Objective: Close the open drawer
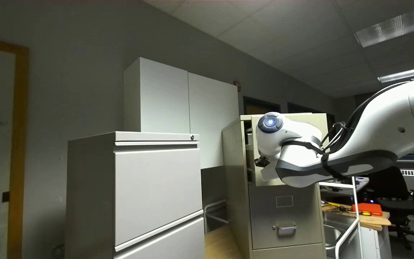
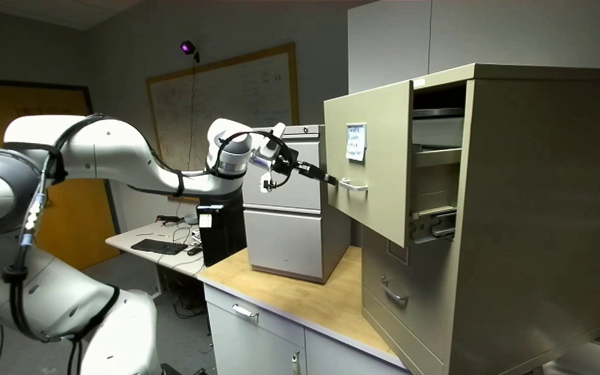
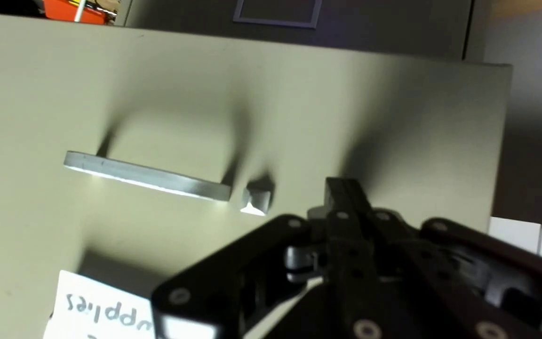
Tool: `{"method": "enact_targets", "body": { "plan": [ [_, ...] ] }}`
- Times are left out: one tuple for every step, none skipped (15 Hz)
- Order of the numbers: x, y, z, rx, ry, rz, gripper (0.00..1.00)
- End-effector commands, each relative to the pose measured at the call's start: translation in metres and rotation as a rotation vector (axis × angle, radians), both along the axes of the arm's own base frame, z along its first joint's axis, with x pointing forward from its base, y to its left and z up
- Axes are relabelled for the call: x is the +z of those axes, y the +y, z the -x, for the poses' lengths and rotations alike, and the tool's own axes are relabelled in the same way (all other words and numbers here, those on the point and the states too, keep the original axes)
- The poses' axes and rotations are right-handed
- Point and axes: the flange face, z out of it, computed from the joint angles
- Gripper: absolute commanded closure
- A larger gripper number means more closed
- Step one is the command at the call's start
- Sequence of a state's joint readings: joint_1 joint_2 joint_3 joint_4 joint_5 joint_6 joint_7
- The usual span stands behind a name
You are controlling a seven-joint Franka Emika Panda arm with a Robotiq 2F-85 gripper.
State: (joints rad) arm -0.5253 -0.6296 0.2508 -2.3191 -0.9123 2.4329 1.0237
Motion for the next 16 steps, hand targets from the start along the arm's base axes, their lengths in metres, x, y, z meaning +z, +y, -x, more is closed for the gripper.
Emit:
{"method": "enact_targets", "body": {
  "plan": [
    [0.004,-0.014,-0.027,0.007,-0.012,0.004,1.0],
    [0.004,-0.014,-0.029,0.01,-0.013,0.004,1.0],
    [0.003,-0.015,-0.034,0.011,-0.014,0.007,1.0],
    [0.002,-0.015,-0.037,0.013,-0.012,0.004,1.0],
    [0.0,-0.015,-0.043,0.015,-0.012,-0.005,1.0],
    [-0.001,-0.015,-0.047,0.019,-0.013,-0.017,1.0],
    [-0.002,-0.016,-0.052,0.022,-0.011,-0.026,1.0],
    [-0.004,-0.017,-0.059,0.024,-0.004,-0.036,1.0],
    [-0.004,-0.02,-0.065,0.023,0.002,-0.044,1.0],
    [-0.006,-0.026,-0.073,0.016,0.009,-0.054,1.0],
    [-0.007,-0.03,-0.079,0.011,0.013,-0.063,1.0],
    [-0.008,-0.035,-0.086,0.004,0.02,-0.073,1.0],
    [-0.01,-0.042,-0.093,-0.008,0.028,-0.086,1.0],
    [-0.01,-0.049,-0.1,-0.021,0.034,-0.098,1.0],
    [-0.01,-0.056,-0.106,-0.033,0.039,-0.107,1.0],
    [-0.009,-0.065,-0.11,-0.05,0.042,-0.115,1.0]
  ]
}}
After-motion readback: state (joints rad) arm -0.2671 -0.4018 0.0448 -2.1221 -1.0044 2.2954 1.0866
